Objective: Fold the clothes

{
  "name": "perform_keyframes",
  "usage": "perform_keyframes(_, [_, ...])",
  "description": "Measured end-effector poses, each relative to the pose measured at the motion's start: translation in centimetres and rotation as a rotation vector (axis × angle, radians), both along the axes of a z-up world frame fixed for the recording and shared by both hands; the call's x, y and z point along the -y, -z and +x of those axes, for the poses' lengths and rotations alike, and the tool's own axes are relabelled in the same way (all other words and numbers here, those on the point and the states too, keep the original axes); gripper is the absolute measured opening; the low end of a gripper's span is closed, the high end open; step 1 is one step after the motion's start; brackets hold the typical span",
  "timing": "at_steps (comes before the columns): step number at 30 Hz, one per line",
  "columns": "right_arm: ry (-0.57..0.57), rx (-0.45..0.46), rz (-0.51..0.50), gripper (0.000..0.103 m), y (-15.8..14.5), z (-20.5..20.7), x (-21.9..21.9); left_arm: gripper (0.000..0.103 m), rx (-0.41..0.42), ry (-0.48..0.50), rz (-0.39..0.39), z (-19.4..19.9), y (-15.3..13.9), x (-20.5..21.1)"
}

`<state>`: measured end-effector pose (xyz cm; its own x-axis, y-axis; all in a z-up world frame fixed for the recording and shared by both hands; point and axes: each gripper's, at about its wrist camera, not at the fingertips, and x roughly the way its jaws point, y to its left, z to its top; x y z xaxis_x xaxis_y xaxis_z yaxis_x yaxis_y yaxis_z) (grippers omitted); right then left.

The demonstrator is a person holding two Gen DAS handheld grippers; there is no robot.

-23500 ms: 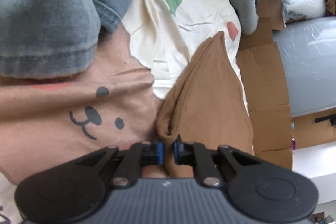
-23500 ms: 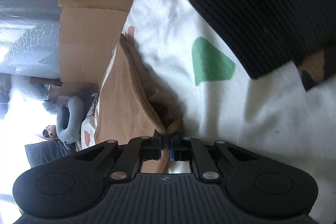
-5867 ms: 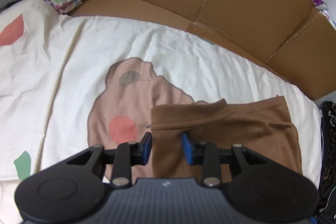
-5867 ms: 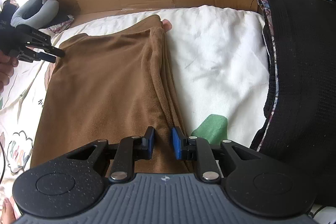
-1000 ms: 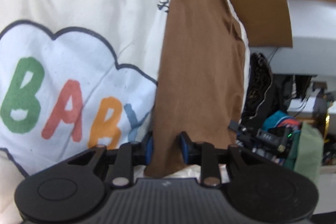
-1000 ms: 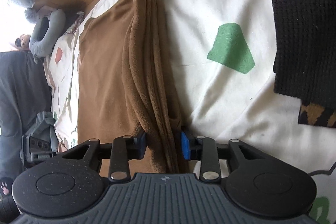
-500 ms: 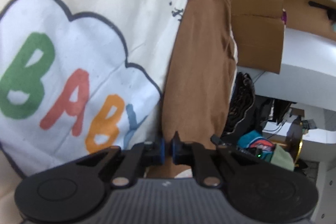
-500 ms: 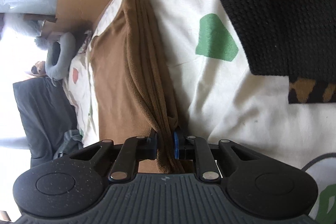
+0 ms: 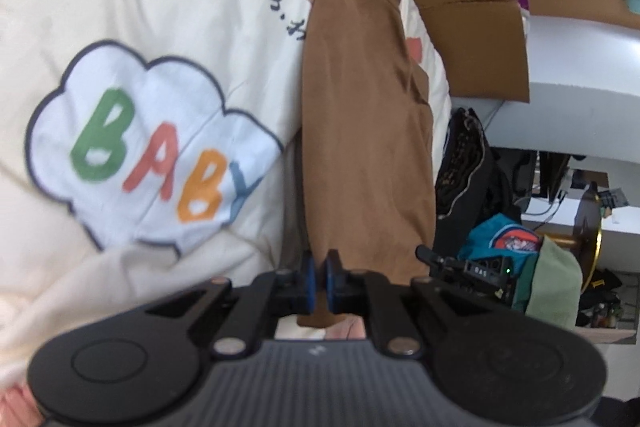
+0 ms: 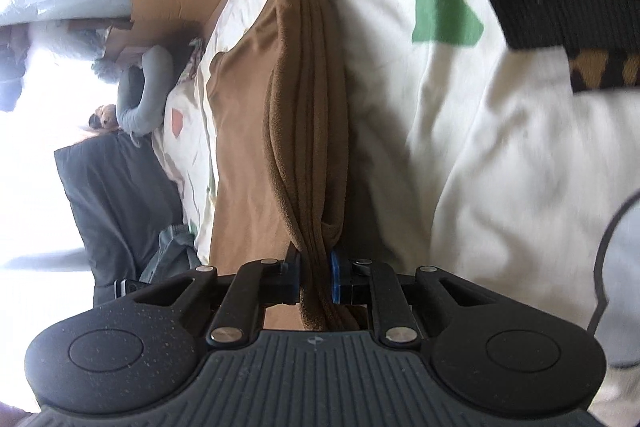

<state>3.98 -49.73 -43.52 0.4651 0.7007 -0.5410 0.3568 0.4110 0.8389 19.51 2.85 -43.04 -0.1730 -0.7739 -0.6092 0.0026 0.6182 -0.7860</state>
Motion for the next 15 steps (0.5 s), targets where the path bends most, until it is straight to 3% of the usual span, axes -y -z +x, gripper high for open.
perform_keyframes(11, [-0.12, -0.063, -0.01, 0.012, -0.1, -3.3, -1.8, 0.005, -0.049, 0.108, 0.064, -3.8, -0.2, -1.7])
perform_keyframes(15, [-0.145, -0.085, -0.04, 0.014, 0.3, -4.1, -2.1, 0.005, -0.031, 0.162, 0.132, -4.7, 0.3, -1.4])
